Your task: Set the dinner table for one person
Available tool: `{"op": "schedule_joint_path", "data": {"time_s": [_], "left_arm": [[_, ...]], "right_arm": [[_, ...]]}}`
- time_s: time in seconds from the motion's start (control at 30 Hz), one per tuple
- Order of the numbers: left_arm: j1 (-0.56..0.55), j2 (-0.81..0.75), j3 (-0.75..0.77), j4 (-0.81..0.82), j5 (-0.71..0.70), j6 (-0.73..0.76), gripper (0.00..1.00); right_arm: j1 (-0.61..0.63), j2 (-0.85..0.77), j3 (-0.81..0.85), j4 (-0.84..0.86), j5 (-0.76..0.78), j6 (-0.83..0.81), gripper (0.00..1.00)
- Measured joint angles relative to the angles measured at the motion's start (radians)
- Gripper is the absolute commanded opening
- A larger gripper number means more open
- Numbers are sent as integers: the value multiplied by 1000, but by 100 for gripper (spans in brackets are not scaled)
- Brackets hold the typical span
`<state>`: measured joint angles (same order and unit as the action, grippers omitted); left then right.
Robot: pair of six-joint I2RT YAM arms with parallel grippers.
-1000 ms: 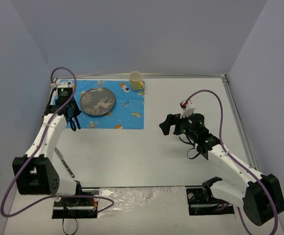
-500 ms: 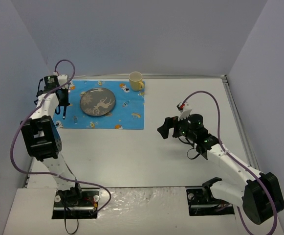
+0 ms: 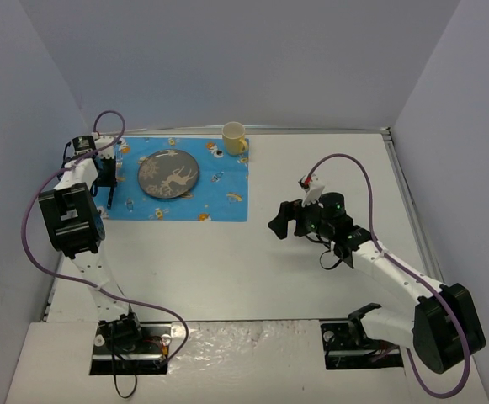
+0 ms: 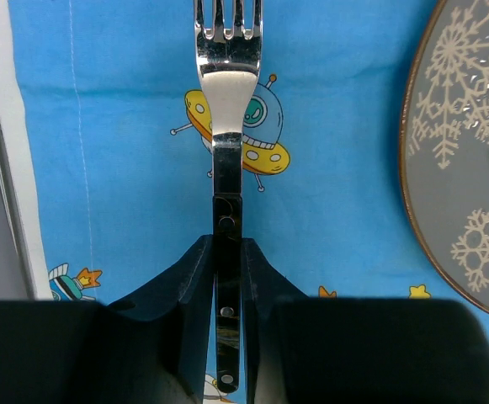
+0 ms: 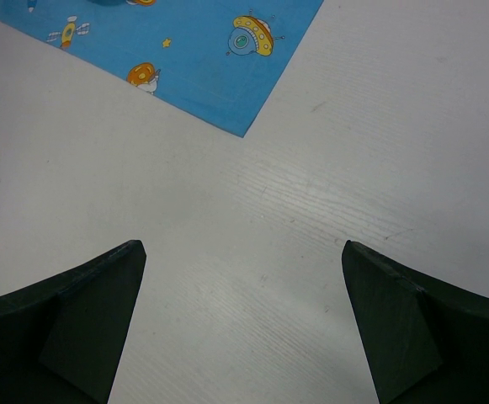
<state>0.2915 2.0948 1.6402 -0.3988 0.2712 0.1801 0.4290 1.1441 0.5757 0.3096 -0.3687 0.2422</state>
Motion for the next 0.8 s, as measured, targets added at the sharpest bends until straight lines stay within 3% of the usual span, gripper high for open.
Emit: {"op": "schedule_joint_path", "data": {"time_s": [0.4,0.8], "left_arm": [[4,48,0,25,13,2,0],[4,77,19,34,3,26,65]], "right_arm": [[0,17,8,0,0,-7,100],[0,15,8,-1,0,-9,100]]}}
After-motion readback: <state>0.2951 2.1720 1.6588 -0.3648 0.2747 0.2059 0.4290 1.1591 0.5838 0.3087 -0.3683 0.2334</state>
